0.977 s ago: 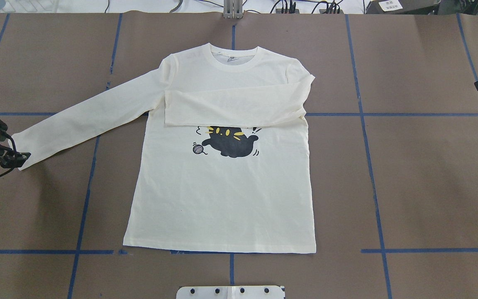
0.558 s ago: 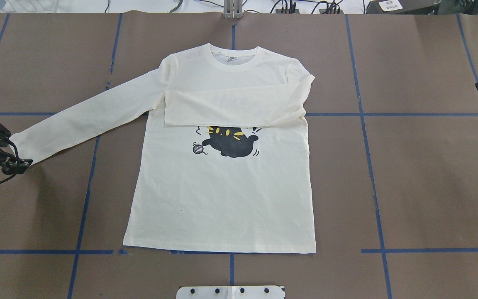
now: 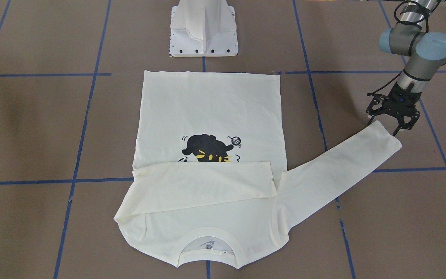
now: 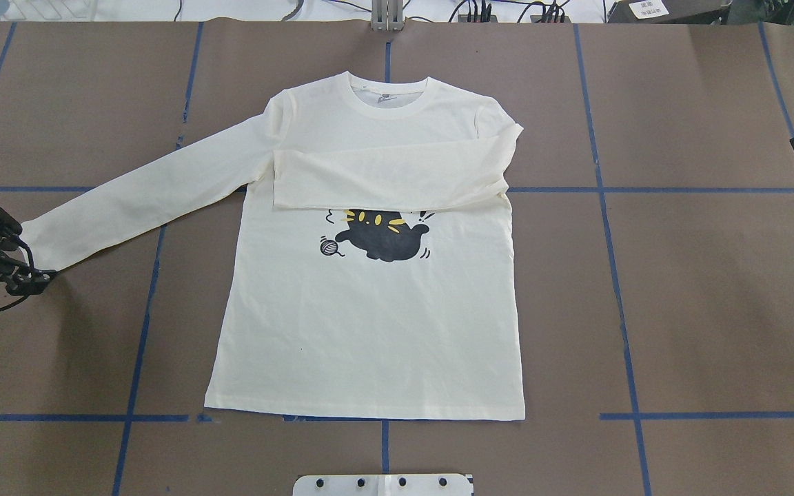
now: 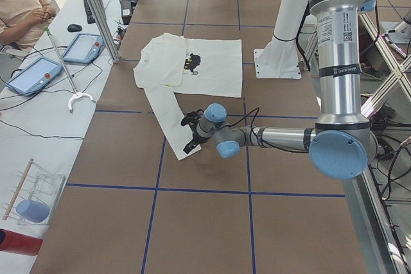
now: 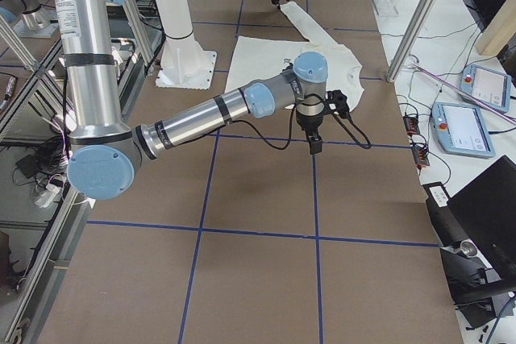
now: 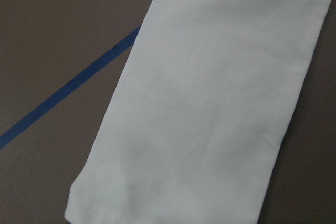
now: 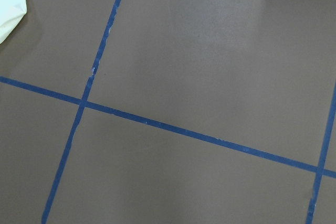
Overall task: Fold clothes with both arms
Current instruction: 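Lower the left gripper onto the sleeve cuff and grasp it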
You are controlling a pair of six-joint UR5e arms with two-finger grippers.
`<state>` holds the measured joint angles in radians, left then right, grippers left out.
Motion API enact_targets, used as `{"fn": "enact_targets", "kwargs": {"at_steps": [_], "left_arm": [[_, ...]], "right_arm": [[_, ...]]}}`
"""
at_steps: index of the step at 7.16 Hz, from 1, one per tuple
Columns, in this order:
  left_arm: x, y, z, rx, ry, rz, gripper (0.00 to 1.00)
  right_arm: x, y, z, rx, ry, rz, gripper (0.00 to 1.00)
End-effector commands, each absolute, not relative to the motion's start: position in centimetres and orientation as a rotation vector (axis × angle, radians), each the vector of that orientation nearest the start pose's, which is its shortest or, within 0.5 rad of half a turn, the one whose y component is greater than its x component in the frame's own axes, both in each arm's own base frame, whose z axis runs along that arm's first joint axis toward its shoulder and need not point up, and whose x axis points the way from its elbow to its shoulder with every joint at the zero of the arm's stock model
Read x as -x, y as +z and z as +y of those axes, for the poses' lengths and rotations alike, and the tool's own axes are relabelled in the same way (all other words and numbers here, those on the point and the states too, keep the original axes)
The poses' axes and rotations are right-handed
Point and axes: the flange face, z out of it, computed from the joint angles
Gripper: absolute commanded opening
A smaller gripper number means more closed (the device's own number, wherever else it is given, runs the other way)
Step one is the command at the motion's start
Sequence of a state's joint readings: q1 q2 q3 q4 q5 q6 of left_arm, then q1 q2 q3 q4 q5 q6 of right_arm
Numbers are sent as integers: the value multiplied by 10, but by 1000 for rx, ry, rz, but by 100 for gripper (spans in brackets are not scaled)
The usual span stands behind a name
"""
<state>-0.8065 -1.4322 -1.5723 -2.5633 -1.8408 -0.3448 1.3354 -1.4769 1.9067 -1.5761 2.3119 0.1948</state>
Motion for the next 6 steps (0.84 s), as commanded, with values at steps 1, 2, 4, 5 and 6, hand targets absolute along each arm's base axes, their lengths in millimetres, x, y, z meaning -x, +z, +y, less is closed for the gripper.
{"fn": "enact_targets", "kwargs": {"at_steps": [1, 2, 4, 5, 6], "left_arm": [[-248, 627, -409, -590, 513, 669, 86], [-248, 627, -408, -589, 513, 670, 67], [-248, 625, -408, -599, 516, 674, 0], [-248, 623, -409, -608, 516, 679, 0], [-247, 621, -408, -612, 516, 681, 0]], "right_arm": [[56, 450, -517, -237, -195, -798, 100], [56, 450, -517, -238, -193, -798, 100], [56, 448, -516, -242, -197, -799, 100], [56, 448, -516, -240, -196, -800, 100], [56, 448, -516, -240, -196, -798, 100]]}}
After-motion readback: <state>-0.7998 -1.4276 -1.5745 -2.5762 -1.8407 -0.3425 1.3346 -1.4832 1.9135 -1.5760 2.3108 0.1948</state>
